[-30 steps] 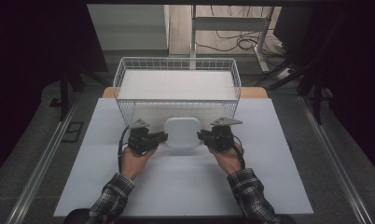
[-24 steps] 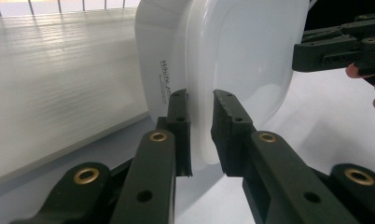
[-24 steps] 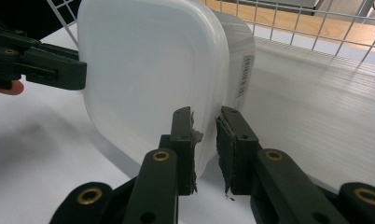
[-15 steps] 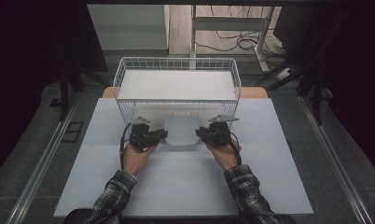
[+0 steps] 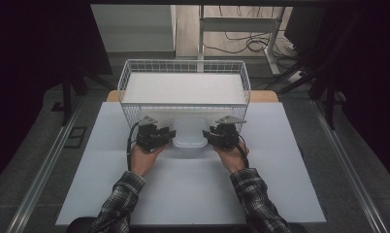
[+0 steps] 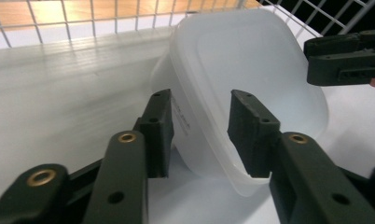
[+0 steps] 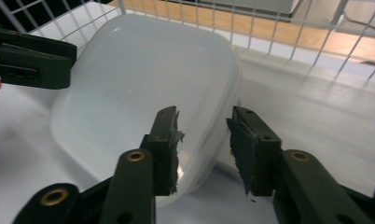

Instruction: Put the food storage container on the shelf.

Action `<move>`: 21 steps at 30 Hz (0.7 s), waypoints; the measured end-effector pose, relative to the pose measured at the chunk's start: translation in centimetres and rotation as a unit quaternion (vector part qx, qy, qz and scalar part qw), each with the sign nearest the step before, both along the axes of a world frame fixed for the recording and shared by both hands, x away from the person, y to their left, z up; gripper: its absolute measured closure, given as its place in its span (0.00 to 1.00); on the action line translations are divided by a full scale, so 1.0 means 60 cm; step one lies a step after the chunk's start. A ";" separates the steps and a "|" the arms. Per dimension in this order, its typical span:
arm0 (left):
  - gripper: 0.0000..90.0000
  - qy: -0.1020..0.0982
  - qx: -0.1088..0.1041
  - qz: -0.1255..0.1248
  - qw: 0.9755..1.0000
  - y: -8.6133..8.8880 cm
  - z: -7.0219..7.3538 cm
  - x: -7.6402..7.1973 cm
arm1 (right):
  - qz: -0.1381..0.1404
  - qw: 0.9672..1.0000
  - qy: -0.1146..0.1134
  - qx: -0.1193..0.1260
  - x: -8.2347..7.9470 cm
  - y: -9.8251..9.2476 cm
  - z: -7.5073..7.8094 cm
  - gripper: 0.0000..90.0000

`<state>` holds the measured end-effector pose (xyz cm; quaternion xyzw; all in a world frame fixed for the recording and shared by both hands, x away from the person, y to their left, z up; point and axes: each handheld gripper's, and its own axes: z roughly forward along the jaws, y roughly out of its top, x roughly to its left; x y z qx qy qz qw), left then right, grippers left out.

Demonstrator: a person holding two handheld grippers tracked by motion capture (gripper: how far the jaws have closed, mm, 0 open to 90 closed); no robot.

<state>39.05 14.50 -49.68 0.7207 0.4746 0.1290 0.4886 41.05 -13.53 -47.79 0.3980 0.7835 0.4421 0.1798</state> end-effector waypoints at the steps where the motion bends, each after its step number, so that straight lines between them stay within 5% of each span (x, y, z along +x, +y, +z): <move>1: 0.64 -0.003 0.002 0.002 1.000 0.000 0.001 0.003 | -0.003 1.000 -0.001 -0.001 0.003 0.001 0.001 0.66; 8: 0.59 -0.004 0.008 0.016 1.000 -0.004 0.008 0.019 | -0.010 1.000 -0.002 0.007 0.014 0.004 0.006 0.63; 18: 0.51 -0.028 0.012 0.004 1.000 -0.004 0.019 -0.004 | 0.002 1.000 -0.004 0.009 0.004 -0.002 0.013 0.65; 21: 0.48 -0.024 -0.018 -0.019 0.999 0.001 0.020 -0.017 | 0.011 1.000 -0.001 0.013 -0.004 -0.008 0.016 0.71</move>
